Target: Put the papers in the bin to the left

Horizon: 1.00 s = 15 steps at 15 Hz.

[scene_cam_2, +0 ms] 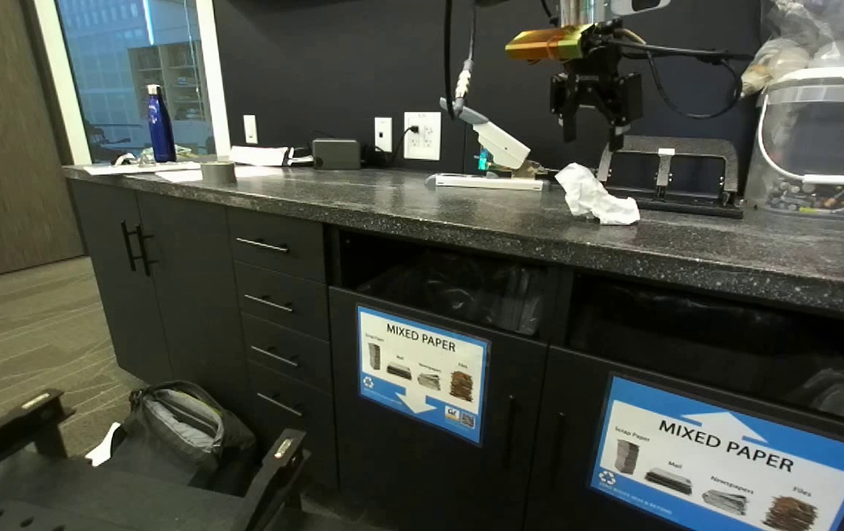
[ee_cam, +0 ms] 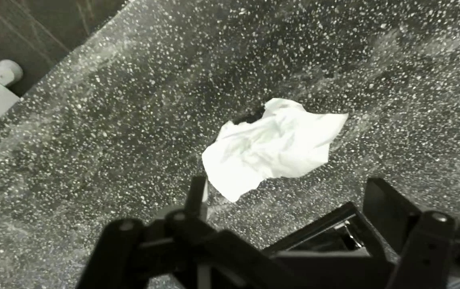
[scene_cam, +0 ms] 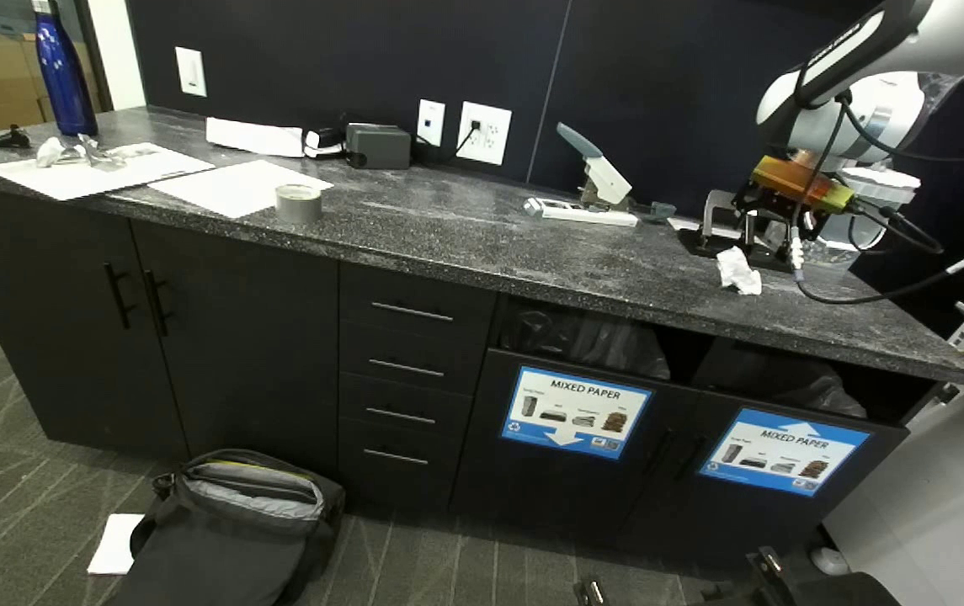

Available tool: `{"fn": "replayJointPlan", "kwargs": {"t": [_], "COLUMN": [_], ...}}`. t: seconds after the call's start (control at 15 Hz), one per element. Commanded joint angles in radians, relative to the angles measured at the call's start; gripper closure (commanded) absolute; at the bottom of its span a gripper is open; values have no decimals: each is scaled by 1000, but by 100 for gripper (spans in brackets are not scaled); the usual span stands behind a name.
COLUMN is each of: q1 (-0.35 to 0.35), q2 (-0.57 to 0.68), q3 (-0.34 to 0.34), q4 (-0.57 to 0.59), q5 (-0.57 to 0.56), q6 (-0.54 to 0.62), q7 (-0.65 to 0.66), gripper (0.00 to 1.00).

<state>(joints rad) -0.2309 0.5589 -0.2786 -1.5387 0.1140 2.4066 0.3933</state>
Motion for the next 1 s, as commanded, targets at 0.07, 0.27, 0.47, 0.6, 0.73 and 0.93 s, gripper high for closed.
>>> {"fn": "replayJointPlan", "kwargs": {"t": [0.07, 0.27, 0.47, 0.6, 0.73, 0.93], "q1": [-71, -109, -137, -154, -168, -180], "q2": [175, 259, 339, 390, 435, 477], "q3": [24, 41, 49, 56, 61, 64], "q4": [288, 423, 558, 643, 718, 793], "q5": [58, 86, 103, 106, 107, 109], "q6": [-246, -346, -393, -440, -490, -524], "q7": [62, 72, 75, 82, 89, 95], "gripper": [0, 0, 0, 0, 0, 0]}}
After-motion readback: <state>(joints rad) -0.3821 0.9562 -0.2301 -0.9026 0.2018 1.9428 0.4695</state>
